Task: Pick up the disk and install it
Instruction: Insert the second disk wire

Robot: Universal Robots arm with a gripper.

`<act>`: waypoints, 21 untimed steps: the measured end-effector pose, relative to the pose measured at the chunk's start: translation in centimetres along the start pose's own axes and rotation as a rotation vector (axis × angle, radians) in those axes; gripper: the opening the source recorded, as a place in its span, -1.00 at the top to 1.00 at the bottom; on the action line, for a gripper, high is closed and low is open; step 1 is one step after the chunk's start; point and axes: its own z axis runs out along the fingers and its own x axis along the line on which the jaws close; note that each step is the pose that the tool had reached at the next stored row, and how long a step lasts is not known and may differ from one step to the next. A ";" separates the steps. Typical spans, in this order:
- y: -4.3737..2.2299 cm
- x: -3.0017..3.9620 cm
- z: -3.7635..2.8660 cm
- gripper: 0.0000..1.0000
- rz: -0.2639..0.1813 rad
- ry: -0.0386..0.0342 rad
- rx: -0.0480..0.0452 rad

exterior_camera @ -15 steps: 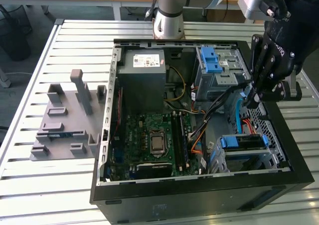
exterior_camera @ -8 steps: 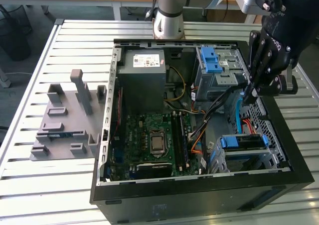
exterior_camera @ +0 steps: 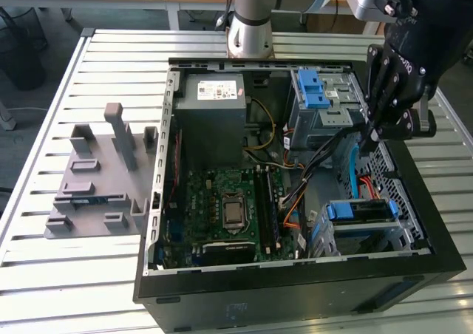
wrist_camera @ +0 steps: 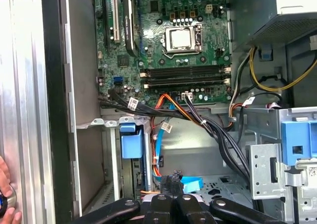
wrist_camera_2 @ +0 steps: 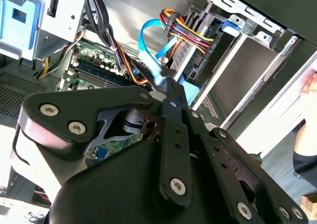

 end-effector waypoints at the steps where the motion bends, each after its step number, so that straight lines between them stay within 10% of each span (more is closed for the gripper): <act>1: 0.00 -0.01 0.08 0.79 0.000 0.0000 0.0000; 21: 0.27 -0.55 -0.67 0.79 0.000 0.0061 0.0010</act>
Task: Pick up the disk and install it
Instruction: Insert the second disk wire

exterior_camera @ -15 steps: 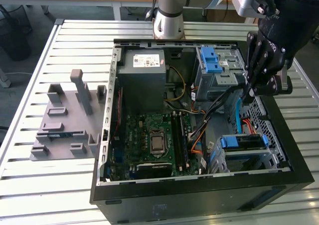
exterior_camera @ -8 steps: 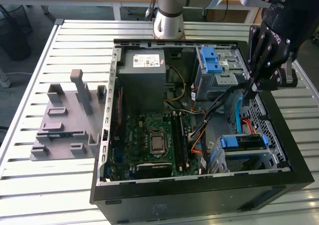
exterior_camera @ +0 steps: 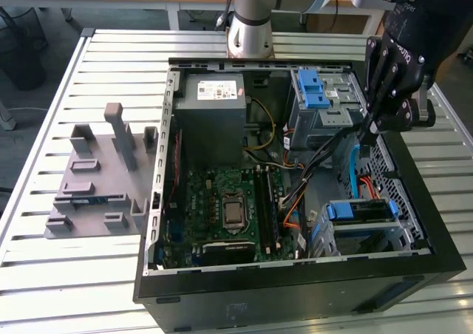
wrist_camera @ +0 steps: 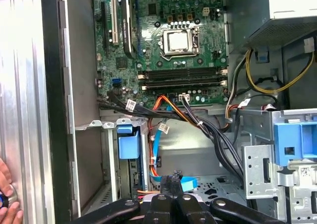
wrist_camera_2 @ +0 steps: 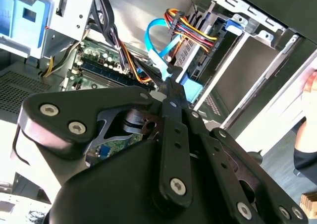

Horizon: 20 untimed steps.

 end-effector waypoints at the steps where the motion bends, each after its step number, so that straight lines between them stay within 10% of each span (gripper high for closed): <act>1: 0.00 -0.01 0.03 0.79 0.000 0.0058 0.0008; 6: 0.09 -0.28 0.21 0.65 0.001 0.0377 0.0191; 20: 0.70 -1.63 1.40 0.50 0.001 0.0446 0.0250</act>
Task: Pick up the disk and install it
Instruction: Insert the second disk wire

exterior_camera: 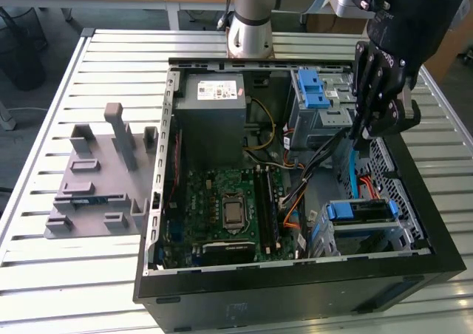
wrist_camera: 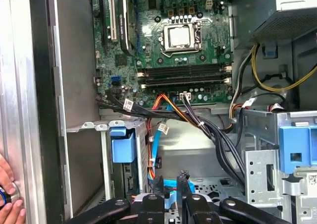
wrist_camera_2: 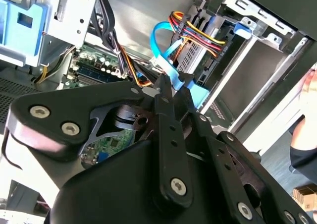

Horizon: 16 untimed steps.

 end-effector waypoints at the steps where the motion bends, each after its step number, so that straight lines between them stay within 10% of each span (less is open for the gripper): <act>1: 0.00 -0.02 0.11 0.50 0.000 0.0024 0.0015; 9: 0.02 -0.08 0.65 0.50 0.000 0.0613 0.0189; 16: 0.02 -0.12 1.13 0.53 0.000 0.0697 0.0229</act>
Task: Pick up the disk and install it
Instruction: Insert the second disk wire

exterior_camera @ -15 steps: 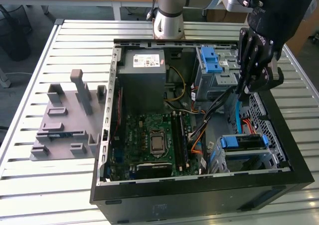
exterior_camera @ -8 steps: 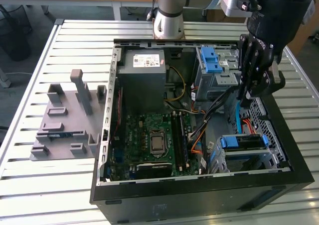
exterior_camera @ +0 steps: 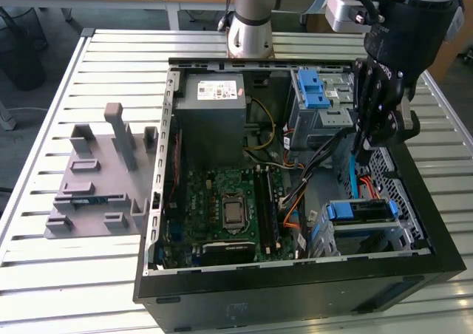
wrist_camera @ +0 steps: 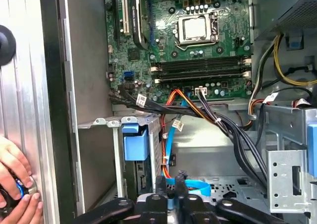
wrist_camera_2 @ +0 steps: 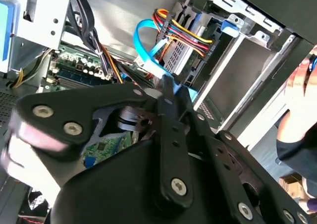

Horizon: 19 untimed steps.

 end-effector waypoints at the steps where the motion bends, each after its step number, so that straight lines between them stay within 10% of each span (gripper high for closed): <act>1: 0.00 0.00 0.02 0.53 0.000 -0.0036 -0.0003; 4: -0.01 0.01 0.06 0.68 0.001 -0.0386 -0.0032; 9: -0.04 0.43 0.22 0.68 0.004 -0.1230 -0.0104; 19: -0.14 1.95 0.94 0.68 0.004 -0.1187 -0.0093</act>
